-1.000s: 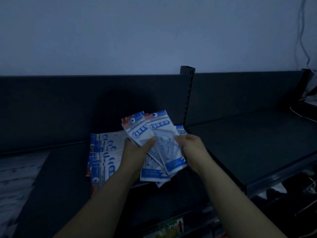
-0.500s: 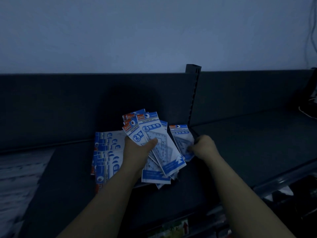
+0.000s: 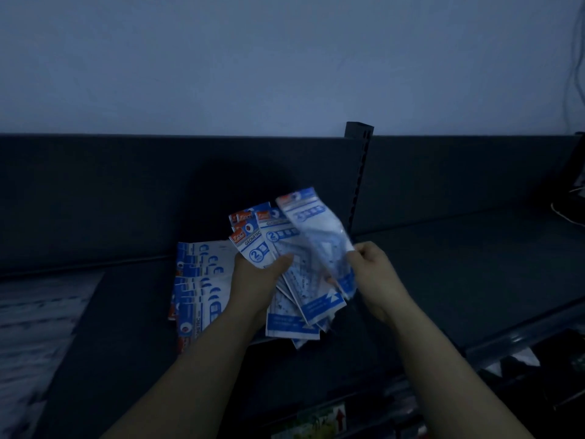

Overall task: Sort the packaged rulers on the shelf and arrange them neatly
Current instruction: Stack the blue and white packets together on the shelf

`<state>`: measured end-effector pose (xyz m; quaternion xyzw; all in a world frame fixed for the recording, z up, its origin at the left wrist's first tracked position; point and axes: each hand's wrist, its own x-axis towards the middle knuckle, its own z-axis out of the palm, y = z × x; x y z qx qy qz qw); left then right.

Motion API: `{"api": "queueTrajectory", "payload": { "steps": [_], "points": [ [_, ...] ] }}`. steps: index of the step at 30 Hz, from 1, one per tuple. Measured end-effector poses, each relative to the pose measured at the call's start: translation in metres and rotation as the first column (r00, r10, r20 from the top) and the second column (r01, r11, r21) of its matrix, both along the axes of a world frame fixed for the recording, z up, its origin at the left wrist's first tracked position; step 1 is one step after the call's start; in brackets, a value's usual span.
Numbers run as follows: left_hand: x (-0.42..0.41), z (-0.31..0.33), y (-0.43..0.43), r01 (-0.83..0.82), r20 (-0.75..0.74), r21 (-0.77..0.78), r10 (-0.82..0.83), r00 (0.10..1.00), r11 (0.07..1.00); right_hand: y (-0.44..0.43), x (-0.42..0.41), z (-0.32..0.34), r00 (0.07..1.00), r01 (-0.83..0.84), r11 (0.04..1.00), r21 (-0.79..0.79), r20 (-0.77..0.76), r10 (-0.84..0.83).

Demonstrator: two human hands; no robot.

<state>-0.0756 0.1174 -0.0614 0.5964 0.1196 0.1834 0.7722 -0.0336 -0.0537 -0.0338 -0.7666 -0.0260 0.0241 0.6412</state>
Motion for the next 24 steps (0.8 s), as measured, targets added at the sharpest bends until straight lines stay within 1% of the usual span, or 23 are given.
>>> {"api": "queueTrajectory", "payload": {
  "steps": [3,6,7,8,9,10,12,14,15,16,18,20,22,23,24],
  "points": [
    [-0.007,0.006,-0.006,0.034,-0.002,-0.105,-0.034,0.999,0.994,0.011,-0.013,-0.009,0.998,0.002,0.989,-0.149,0.064,0.008],
    [-0.014,0.010,-0.011,0.054,-0.013,-0.119,-0.056,0.998,0.991,0.017,-0.024,-0.011,0.987,-0.035,0.955,-0.295,0.138,0.079],
    [-0.015,0.011,-0.011,0.054,-0.028,-0.132,-0.058,0.998,0.990,0.017,-0.026,-0.013,0.983,-0.036,0.943,-0.332,0.158,0.093],
    [-0.017,0.014,-0.010,0.053,-0.040,-0.158,-0.060,0.997,0.986,0.015,-0.026,-0.013,0.983,-0.043,0.943,-0.329,0.156,0.100],
    [-0.018,0.018,-0.009,0.055,-0.043,-0.192,-0.065,0.997,0.980,0.013,-0.028,-0.011,0.986,-0.060,0.958,-0.280,0.136,0.102],
    [-0.020,0.022,-0.007,0.059,-0.036,-0.235,-0.069,0.997,0.970,0.010,-0.030,-0.008,0.990,-0.093,0.976,-0.197,0.086,0.112],
    [-0.026,0.033,-0.006,0.074,-0.005,-0.314,-0.080,0.997,0.947,0.005,-0.037,0.001,0.979,-0.203,0.979,-0.004,-0.012,0.203],
    [-0.034,0.039,-0.007,0.101,0.024,-0.345,-0.099,0.995,0.933,0.009,-0.048,0.012,0.925,-0.365,0.917,0.161,-0.049,0.376],
    [-0.039,0.039,-0.008,0.110,0.031,-0.353,-0.106,0.994,0.929,0.013,-0.054,0.016,0.894,-0.433,0.880,0.195,-0.035,0.447],
    [-0.044,0.038,-0.008,0.118,0.034,-0.365,-0.114,0.993,0.924,0.018,-0.058,0.019,0.875,-0.474,0.863,0.173,-0.020,0.484],
    [-0.057,0.036,-0.003,0.136,0.041,-0.405,-0.131,0.991,0.904,0.028,-0.063,0.023,0.857,-0.514,0.856,0.048,-0.006,0.515],
    [-0.069,0.033,0.012,0.140,0.092,-0.403,-0.112,0.989,0.904,0.032,-0.066,0.030,0.837,-0.545,0.836,-0.061,0.017,0.547],
    [-0.083,0.032,0.035,0.074,0.152,-0.332,-0.024,0.988,0.940,0.032,-0.068,0.039,0.805,-0.574,0.799,-0.182,0.057,0.591],
    [-0.092,0.032,0.049,-0.003,0.164,-0.270,0.049,0.985,0.963,0.032,-0.071,0.046,0.776,-0.580,0.761,-0.291,0.086,0.625],
    [-0.101,0.031,0.064,-0.114,0.162,-0.169,0.142,0.977,0.979,0.033,-0.075,0.051,0.742,-0.565,0.708,-0.423,0.115,0.661]
  ]
}}
